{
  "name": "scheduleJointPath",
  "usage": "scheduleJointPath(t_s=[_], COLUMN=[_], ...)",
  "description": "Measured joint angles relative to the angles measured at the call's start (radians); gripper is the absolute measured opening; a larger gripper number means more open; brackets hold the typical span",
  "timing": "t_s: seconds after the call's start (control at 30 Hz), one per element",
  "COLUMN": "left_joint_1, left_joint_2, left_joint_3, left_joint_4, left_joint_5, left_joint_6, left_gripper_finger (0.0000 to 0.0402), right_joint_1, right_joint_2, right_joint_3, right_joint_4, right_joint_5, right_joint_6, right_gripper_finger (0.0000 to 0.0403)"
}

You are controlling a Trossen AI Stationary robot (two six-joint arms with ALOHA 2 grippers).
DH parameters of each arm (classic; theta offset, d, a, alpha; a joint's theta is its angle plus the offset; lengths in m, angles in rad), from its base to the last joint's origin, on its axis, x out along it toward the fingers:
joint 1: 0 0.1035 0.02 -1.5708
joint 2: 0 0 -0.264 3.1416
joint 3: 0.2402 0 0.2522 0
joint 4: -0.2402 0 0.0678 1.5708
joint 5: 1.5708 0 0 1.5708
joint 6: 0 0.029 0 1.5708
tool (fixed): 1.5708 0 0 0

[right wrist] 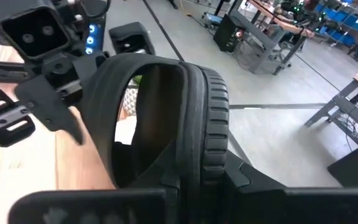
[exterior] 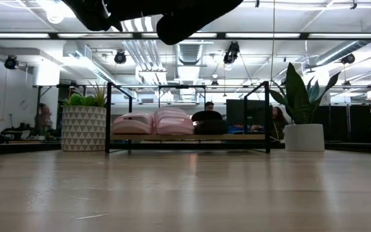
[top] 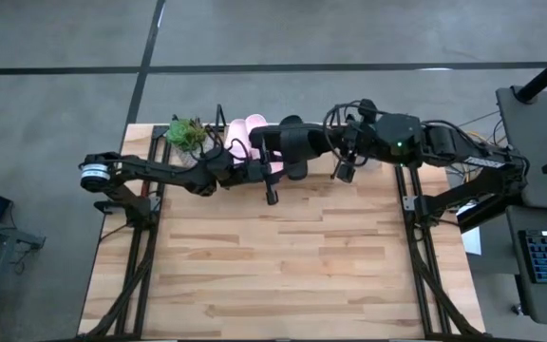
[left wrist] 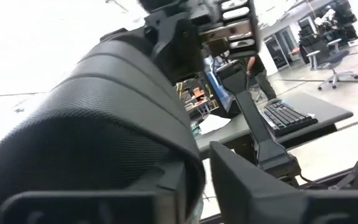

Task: Pick and place slides into the shelf
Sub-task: Put the black slides on the shelf

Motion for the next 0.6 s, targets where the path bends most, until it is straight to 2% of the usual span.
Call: scheduleJointPath(t_s=[0.13,0.27,0.37,0.5,0.6], left_joint_1=[0.000,-0.002,-0.004,-0.009,-0.042], left_joint_2=[-0.005,-0.048,-0.088,-0.133,-0.154], left_joint_3=[0.001,-0.002,-0.005,-0.015,-0.017], left_joint_4=[-0.036,-0.153,-0.225,-0.270,-0.291], left_joint_5=[0.035,0.050,0.048,0.029,-0.051], left_joint_6=[0.023,0.084,0.086,0.140,0.356], left_gripper_finger=[0.0118,0.0198,0.0241,0.0258,0.0249], right_joint_1=[-0.023,-0.053,-0.077,-0.118,-0.158], right_joint_2=[-0.002,-0.005,-0.013,-0.016,-0.016], right_joint_3=[0.024,0.045,0.049,0.061,0.061], right_joint_4=[-0.051,-0.132,-0.166,-0.211,-0.212], right_joint_5=[-0.005,0.000,0.019,-0.030,-0.141], right_joint_6=[0.024,0.052,0.079,0.121,0.151], right_gripper_finger=[0.0032,0.0031,0.0031,0.0031,0.0031])
